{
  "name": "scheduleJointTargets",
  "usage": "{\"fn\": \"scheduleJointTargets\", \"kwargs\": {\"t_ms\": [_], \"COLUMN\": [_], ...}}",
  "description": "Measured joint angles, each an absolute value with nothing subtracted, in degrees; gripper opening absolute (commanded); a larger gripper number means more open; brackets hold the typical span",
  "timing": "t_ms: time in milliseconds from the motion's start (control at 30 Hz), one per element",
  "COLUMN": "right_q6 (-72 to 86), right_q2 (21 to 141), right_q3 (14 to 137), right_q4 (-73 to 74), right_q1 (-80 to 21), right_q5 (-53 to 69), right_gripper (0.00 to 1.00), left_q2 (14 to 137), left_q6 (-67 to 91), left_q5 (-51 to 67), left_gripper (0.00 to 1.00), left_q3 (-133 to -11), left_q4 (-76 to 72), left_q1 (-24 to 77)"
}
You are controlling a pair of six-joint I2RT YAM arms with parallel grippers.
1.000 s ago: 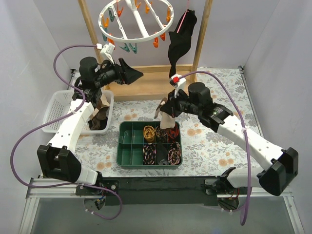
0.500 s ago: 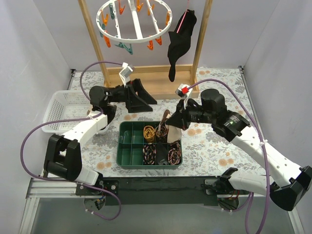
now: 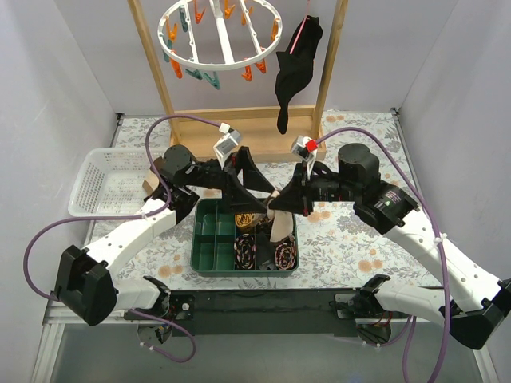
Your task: Remove the socks clipped to the hanger
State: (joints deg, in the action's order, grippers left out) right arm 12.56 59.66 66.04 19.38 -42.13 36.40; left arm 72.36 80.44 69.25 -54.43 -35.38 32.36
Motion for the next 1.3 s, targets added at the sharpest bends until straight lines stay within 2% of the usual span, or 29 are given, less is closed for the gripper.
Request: {"fn": "scheduleJointTargets", "kwargs": {"t_ms": [333,467,567,600,633,700,733,767,833,867,1067,1300], "right_q6": [18.3,20.9,22.2,22.5,22.8,23.3,23.5,23.6,23.7,23.9,22.6,20.9], "right_q2": [59.7,59.7,59.7,59.7,59.7,59.7,59.6,59.5,59.5,59.5,58.2,55.4], "right_q3": [67.7,67.7,67.7,67.6,67.6,67.4,67.1,66.7,66.0,65.8,65.8,65.8], "right_q4": [13.5,10.4,8.4,7.8,7.3,6.5,6.2,6.0,6.2,6.3,10.6,18.4], "right_q1": [-42.1,-42.1,-42.1,-42.1,-42.1,-42.1,-42.1,-42.1,-42.1,-42.1,-42.1,-42.1], "right_q5": [35.5,34.5,34.0,33.7,33.5,33.0,32.6,31.9,30.6,30.0,23.1,10.2], "right_gripper": [0.01,0.01,0.01,0.01,0.02,0.1,0.14,0.2,0.33,0.34,0.66,0.68], "left_q2": [71.8,71.8,72.0,72.0,72.1,72.1,72.1,72.1,72.1,72.1,71.6,69.2], "left_q6": [72.7,72.7,73.2,73.2,73.3,73.0,72.8,72.1,70.6,70.0,66.6,68.2], "left_q5": [65.1,64.0,63.2,62.9,62.3,61.0,60.2,59.1,56.3,55.2,47.5,36.8], "left_gripper": [0.8,0.74,0.56,0.43,0.37,0.21,0.03,0.0,0.0,0.0,0.0,0.0], "left_q3": [-52.5,-52.5,-52.5,-52.5,-52.5,-52.5,-52.6,-52.6,-53.1,-53.3,-54.3,-55.1], "left_q4": [-26.5,-26.6,-26.5,-26.5,-26.3,-25.0,-24.1,-22.9,-19.6,-18.3,-8.5,1.5], "left_q1": [34.7,36.5,37.3,37.4,37.5,37.5,37.5,37.5,37.5,37.5,35.1,21.7]}}
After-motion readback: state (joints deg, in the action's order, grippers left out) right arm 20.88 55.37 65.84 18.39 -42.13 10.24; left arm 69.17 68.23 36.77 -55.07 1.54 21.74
